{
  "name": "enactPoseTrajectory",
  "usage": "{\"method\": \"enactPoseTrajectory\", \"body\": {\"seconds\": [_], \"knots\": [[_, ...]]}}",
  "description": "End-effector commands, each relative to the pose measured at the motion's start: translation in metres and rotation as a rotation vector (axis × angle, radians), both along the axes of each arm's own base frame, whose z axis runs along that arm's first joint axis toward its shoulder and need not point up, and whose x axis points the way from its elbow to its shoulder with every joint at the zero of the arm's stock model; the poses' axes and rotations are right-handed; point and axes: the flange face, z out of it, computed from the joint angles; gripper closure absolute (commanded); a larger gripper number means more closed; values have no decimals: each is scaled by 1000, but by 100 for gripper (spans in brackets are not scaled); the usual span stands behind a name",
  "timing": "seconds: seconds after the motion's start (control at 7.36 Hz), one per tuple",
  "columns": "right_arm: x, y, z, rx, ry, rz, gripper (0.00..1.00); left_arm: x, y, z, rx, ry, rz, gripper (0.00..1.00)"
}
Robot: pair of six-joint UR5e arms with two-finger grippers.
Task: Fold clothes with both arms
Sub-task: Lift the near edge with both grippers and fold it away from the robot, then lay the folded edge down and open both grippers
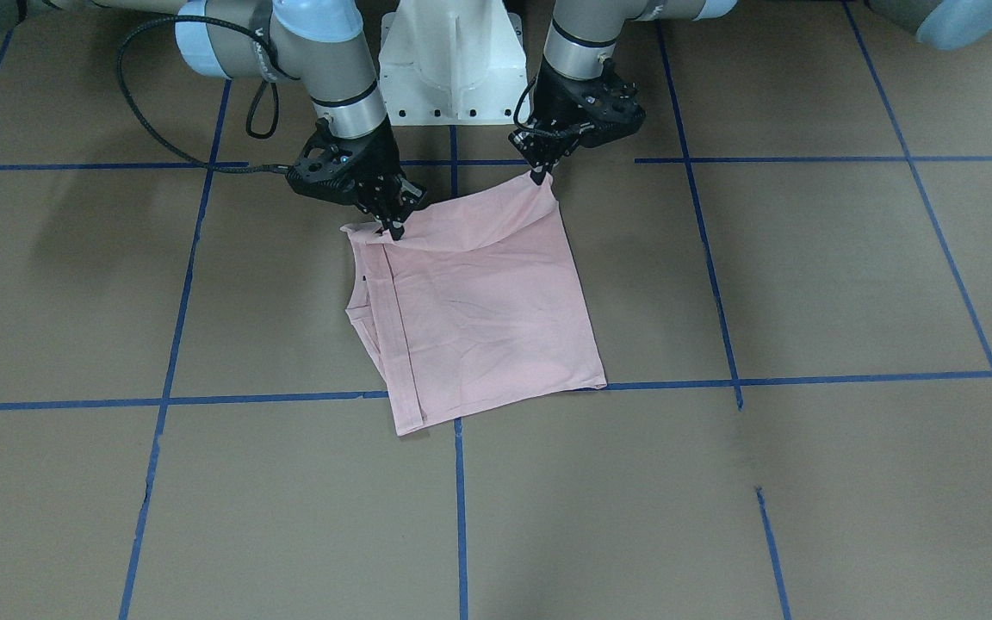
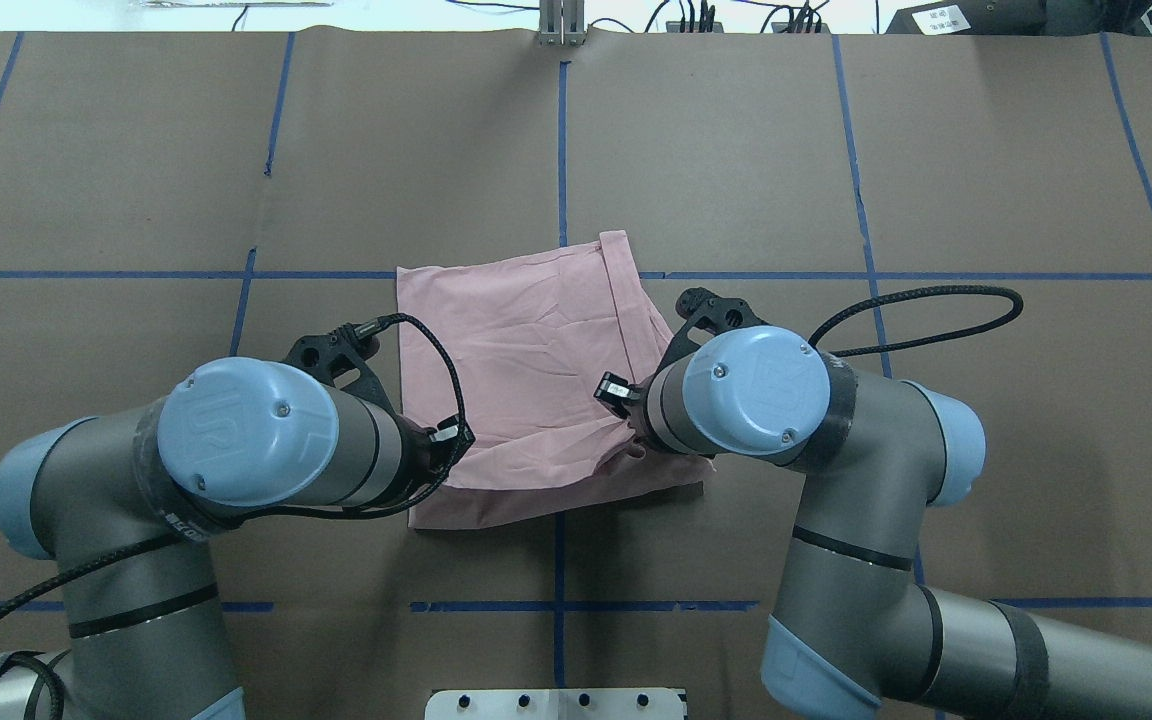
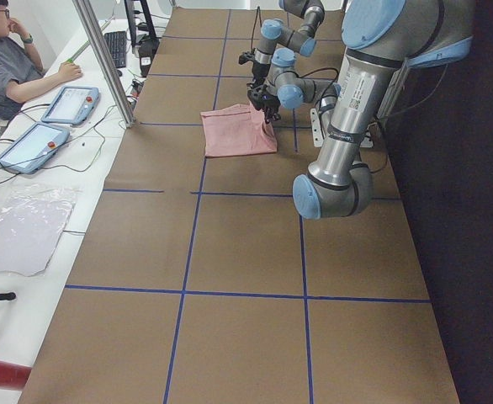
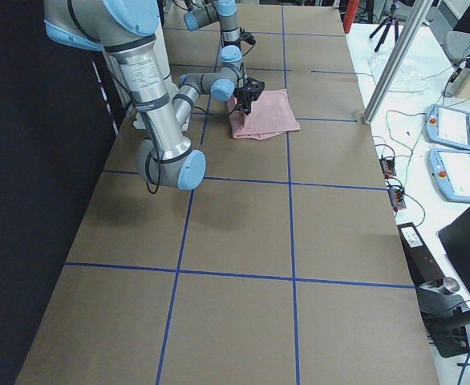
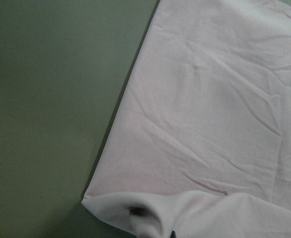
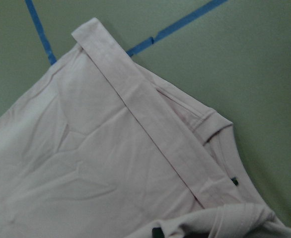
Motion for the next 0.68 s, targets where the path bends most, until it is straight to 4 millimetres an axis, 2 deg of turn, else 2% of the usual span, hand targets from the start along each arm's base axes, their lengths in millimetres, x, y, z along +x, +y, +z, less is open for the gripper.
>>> {"method": "enactPoseTrajectory", "body": {"seconds": [0.0, 0.14, 0.27, 0.41, 0.54], "knots": [[-24, -88, -22, 27, 16, 67, 100, -3, -101, 19, -1, -18, -134, 99], [-35, -137, -30, 54, 75, 69, 100, 0, -159, 30, 33, -40, -169, 64], [-53, -177, -21, 39, 118, 93, 67, 2, -206, 57, 88, -69, -174, 1], [-59, -201, 6, 86, 93, 117, 1, -17, -238, 76, 123, -82, -194, 0], [-55, -211, 14, 124, 114, 107, 0, -25, -247, 83, 152, -107, -180, 0]]}}
